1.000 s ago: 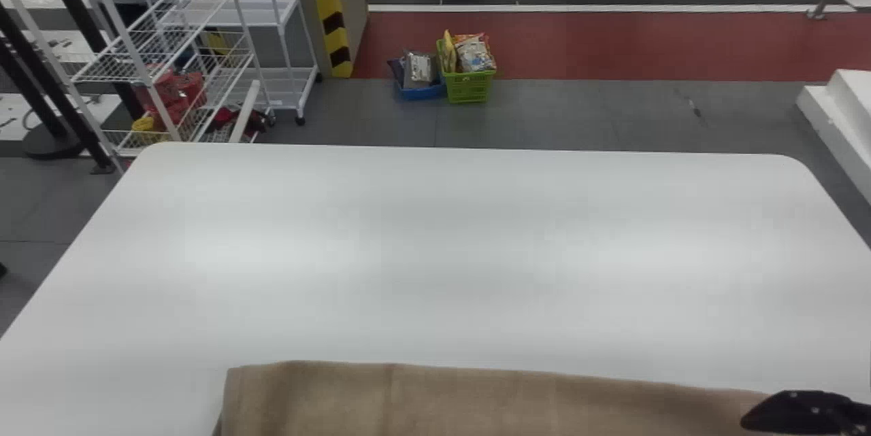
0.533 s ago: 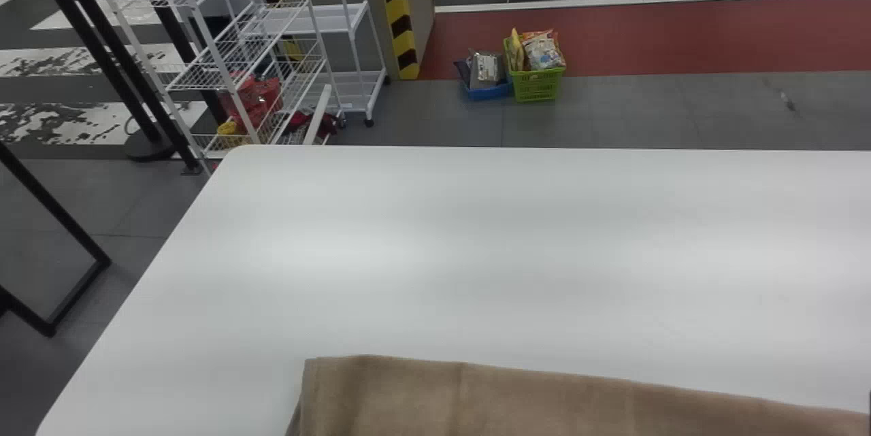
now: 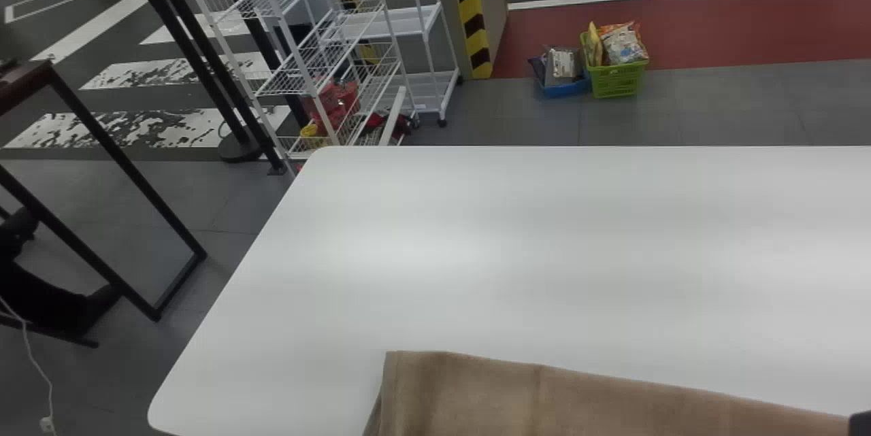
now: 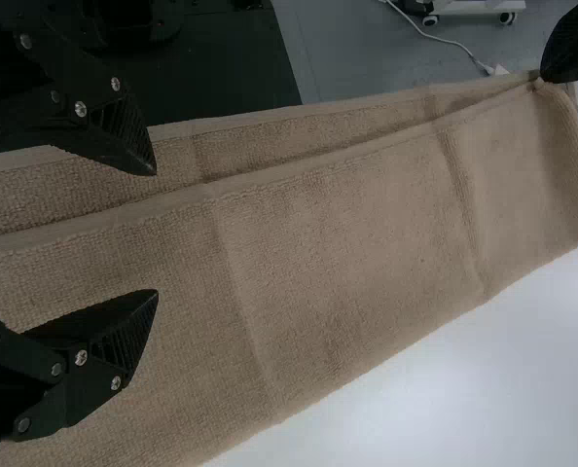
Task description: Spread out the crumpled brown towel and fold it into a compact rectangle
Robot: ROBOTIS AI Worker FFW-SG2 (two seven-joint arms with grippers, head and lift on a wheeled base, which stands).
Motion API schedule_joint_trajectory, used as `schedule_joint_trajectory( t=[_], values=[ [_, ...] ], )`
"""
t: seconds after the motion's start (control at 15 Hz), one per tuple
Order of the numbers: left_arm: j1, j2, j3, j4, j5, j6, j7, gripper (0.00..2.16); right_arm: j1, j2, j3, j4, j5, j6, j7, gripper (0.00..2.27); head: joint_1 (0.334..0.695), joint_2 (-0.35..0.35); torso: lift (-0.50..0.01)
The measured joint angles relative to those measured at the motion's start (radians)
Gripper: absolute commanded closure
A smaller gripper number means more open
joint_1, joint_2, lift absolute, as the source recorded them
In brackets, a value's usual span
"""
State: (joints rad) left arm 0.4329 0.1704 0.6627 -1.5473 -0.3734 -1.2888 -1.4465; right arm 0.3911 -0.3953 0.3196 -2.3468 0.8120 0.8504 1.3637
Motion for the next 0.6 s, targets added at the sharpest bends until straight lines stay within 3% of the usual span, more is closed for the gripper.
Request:
schedule_joint_trajectory(
  t=[0.6],
  values=[
    [-0.001, 0.006, 0.001, 0.009, 0.008, -0.007, 0.0, 1.02, -0.056, 0.034, 0.086, 0.04, 0.047, 0.016, 0.0, 0.48, 0.695, 0.35, -0.127]
  ],
)
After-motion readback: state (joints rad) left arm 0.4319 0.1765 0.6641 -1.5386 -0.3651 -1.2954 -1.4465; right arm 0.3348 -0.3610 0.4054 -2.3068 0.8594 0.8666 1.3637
